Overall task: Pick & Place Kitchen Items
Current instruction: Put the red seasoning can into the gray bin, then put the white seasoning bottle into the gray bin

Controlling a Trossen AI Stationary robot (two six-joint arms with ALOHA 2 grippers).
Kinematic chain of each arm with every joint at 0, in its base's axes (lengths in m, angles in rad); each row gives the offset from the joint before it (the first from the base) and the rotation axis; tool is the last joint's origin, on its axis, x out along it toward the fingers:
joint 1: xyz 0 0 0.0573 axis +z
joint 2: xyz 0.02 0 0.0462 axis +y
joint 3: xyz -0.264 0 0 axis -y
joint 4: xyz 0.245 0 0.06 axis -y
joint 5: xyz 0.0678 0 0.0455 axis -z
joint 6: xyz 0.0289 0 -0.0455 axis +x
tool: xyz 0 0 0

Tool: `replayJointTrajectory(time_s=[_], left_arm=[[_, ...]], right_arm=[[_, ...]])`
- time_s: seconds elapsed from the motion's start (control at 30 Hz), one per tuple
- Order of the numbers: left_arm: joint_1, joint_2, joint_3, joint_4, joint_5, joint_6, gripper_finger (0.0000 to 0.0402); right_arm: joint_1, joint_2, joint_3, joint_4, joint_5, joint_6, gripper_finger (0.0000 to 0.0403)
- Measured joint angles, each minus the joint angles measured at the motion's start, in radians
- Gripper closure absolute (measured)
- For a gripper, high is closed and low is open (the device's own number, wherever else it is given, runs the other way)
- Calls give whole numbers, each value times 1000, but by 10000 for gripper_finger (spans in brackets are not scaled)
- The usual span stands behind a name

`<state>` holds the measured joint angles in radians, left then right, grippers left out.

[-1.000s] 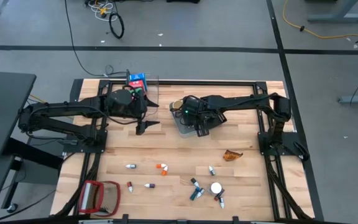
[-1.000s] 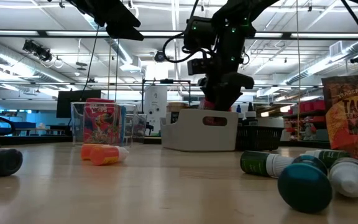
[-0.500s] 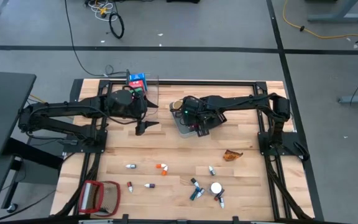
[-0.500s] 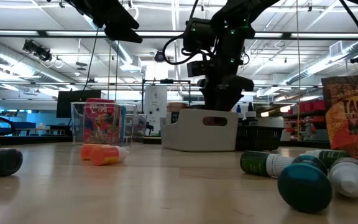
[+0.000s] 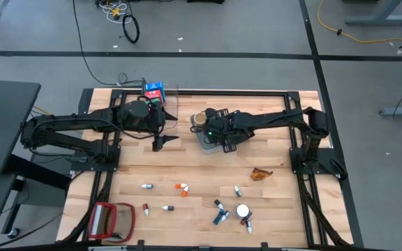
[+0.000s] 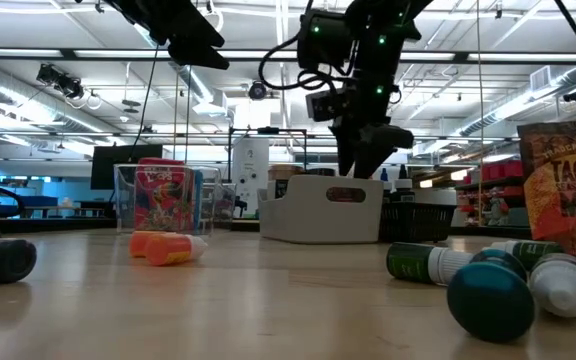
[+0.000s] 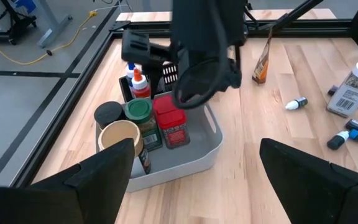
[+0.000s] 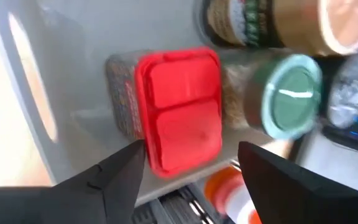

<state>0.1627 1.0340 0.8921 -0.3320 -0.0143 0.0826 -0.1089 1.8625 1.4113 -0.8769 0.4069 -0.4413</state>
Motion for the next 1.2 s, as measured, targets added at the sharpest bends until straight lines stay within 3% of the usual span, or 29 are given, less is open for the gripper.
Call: replayJointTrajectory(time_s=[0.2, 0.43, 0.6, 0.8, 0.9, 1.03, 1.2], left_arm=[[0, 0, 0, 0, 0, 0, 46], [0, 0, 0, 4, 0, 8, 46], [0, 0, 0, 9, 0, 24, 46], [0, 0, 0, 8, 0, -67, 46], [0, 0, 0, 8, 0, -83, 46], [0, 0, 0, 8, 0, -86, 46], [0, 0, 0, 8, 0, -87, 46]], right_arm=[[46, -27, 0, -47, 63, 74, 146], [104, -87, 0, -130, 59, 379, 160], [151, -142, 0, -213, -83, 587, 168], [199, -176, 0, -297, -335, 774, 170], [230, -177, 0, -348, -403, 846, 170], [277, -177, 0, -397, -407, 949, 170], [333, -177, 0, -446, -285, 1046, 170]])
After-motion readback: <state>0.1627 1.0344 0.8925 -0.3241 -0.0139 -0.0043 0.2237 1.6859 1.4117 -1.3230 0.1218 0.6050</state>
